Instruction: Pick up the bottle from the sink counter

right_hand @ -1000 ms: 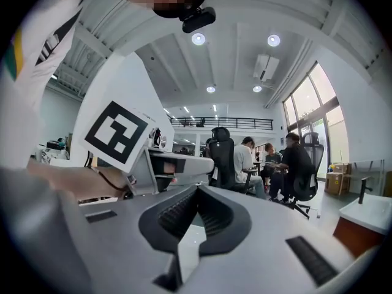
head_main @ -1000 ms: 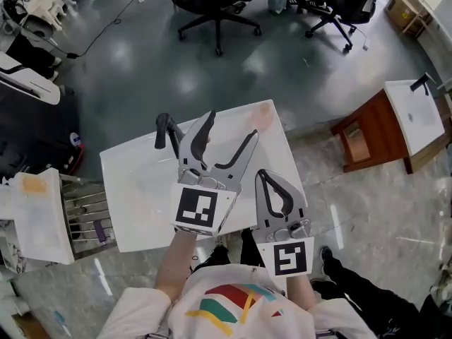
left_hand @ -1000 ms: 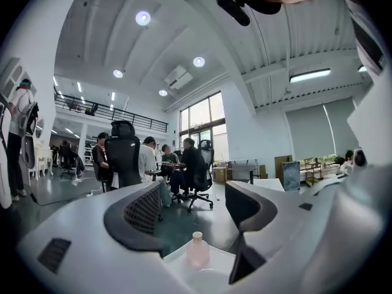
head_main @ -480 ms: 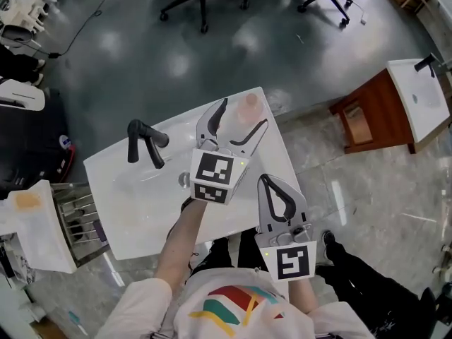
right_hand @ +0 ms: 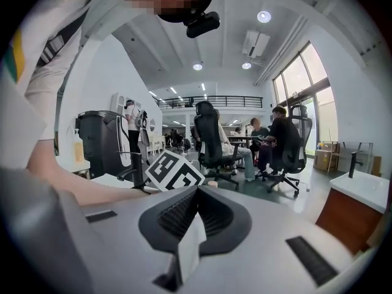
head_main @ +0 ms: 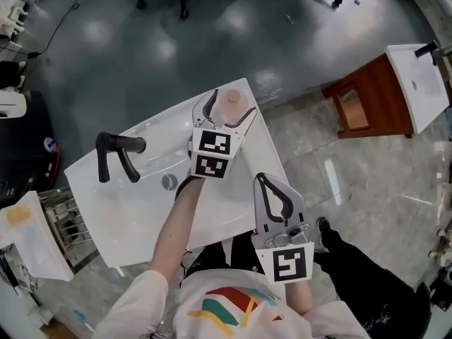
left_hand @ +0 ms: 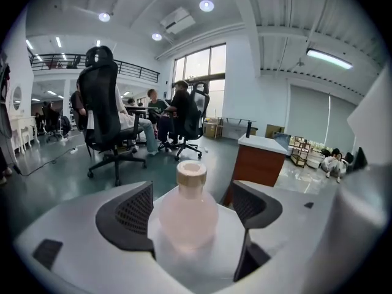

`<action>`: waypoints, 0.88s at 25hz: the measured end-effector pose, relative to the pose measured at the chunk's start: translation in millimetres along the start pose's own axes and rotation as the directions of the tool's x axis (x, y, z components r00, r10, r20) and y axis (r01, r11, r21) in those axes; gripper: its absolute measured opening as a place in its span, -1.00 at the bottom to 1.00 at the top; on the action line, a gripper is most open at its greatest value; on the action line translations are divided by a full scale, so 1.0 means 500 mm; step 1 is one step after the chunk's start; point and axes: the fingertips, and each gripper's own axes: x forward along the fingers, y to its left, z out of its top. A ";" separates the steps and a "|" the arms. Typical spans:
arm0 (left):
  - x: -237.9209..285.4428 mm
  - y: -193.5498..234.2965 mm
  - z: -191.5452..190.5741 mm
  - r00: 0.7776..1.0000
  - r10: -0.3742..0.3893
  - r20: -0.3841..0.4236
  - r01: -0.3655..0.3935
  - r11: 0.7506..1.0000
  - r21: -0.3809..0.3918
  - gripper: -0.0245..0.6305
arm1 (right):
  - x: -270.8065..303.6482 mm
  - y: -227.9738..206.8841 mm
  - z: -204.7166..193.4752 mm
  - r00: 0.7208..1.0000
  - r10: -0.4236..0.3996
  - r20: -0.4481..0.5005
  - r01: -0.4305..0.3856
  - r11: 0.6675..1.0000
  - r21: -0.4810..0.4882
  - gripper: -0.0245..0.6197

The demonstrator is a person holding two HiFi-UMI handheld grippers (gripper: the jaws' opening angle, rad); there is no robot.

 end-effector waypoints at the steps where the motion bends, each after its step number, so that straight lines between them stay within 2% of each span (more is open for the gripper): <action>1: 0.011 0.002 -0.010 1.000 0.002 -0.015 -0.002 1.000 0.007 0.24 | 0.003 -0.004 -0.007 1.000 -0.001 -0.007 0.001 1.000 0.003 -0.89; 11: 0.071 0.011 -0.059 0.995 0.009 -0.101 -0.009 1.000 0.000 0.25 | 0.015 -0.032 -0.042 0.999 -0.012 -0.047 0.012 1.000 0.015 -0.89; 15: 0.081 0.006 -0.070 0.989 0.030 -0.143 -0.025 0.999 0.032 0.25 | 0.012 -0.042 -0.051 0.999 -0.015 -0.051 0.016 1.000 0.019 -0.89; 22: 0.081 0.015 -0.072 0.988 0.040 -0.151 -0.035 0.999 0.033 0.25 | 0.014 -0.036 -0.061 0.998 -0.016 -0.065 0.018 1.000 0.020 -0.89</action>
